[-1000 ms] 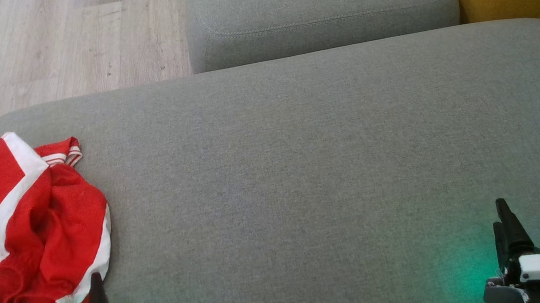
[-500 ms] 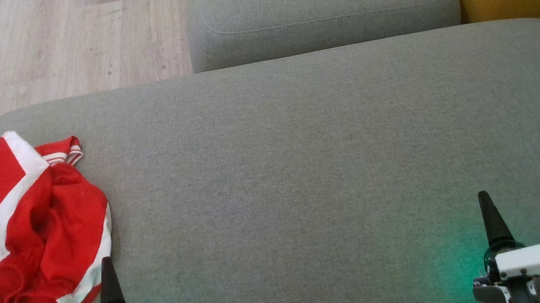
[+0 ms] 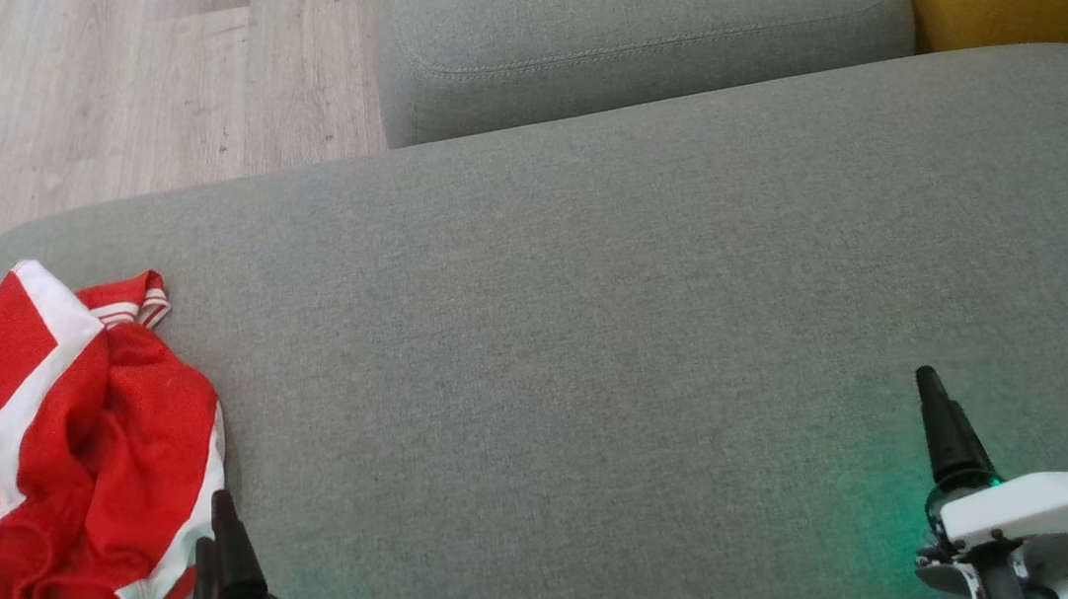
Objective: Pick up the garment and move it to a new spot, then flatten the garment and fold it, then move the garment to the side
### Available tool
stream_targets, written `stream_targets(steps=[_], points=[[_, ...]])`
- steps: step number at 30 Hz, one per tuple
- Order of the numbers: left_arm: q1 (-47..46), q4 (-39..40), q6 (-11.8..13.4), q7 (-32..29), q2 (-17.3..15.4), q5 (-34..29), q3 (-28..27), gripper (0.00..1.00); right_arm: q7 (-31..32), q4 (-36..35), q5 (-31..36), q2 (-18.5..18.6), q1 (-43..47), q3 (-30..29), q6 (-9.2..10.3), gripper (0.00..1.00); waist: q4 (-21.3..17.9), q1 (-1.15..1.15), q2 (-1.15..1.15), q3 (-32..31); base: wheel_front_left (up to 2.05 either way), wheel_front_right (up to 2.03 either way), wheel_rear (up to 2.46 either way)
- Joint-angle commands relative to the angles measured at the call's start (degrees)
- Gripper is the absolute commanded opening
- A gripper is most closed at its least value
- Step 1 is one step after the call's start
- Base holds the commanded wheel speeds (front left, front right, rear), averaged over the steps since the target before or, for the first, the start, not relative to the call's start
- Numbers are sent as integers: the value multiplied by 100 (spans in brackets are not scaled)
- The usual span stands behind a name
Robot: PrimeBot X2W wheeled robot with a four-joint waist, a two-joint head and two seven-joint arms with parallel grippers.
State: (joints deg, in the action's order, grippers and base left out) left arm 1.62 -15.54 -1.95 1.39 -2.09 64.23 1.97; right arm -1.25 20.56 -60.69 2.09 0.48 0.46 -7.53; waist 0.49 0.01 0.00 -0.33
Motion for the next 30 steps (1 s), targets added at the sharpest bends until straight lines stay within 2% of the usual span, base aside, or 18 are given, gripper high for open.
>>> stream_targets(steps=[1, 30], points=[[-258, 243, 21, 75, -46, -226, -10, 100, -82, -229, 245, 36, -305, 120, 2, 100, 1, -1, 0, -7, 0, 0, 0], [-233, 529, 323, 545, -58, -2000, 340, 100, -555, -329, 2287, 52, -382, 641, 3, 100, 44, -1, 0, -107, 0, 0, 0]])
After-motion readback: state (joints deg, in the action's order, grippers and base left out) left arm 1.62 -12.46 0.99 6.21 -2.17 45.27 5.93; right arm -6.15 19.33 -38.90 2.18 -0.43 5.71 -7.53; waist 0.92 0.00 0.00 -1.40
